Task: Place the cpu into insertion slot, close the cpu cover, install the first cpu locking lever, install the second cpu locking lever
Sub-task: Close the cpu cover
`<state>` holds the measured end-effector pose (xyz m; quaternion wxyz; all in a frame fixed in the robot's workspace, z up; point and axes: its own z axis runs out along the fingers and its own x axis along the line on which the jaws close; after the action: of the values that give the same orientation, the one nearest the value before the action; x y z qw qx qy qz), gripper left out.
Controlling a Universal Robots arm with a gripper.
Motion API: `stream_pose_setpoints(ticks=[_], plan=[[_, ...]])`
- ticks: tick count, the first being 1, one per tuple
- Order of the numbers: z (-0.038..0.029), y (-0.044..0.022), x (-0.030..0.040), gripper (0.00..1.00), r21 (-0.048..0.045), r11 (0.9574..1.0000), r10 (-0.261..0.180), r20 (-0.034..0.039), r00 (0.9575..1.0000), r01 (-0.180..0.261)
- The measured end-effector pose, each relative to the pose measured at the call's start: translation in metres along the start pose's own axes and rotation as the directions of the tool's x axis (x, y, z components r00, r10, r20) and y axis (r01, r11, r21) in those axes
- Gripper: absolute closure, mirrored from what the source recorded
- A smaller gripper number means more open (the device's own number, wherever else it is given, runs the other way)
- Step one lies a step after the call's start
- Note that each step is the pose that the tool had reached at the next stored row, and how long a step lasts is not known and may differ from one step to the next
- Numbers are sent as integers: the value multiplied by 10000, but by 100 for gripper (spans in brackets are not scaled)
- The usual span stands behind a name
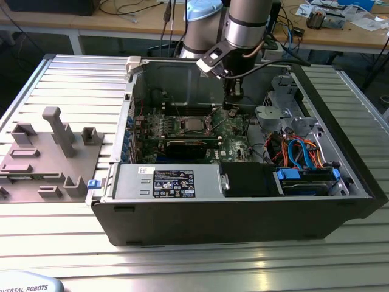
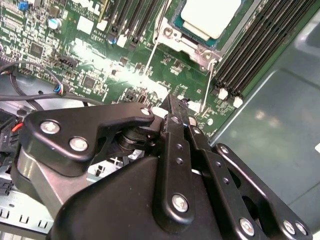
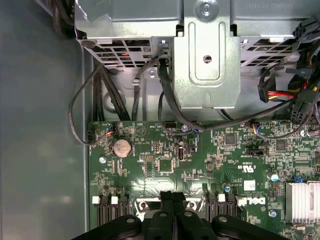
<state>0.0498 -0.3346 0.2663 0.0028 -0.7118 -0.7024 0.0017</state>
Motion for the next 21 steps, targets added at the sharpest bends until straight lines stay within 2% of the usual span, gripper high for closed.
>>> stream_pose_setpoints(ticks=[4, 12, 17, 21], plan=[[1, 72, 1, 89, 3, 10000, -1, 4, 10000, 1], [27, 161, 5, 89, 23, 10000, -26, 6, 10000, 26], [84, 174, 17, 89, 27, 9991, -434, 9, 9991, 434], [139, 175, 20, 89, 26, 9990, -457, 8, 9990, 457]])
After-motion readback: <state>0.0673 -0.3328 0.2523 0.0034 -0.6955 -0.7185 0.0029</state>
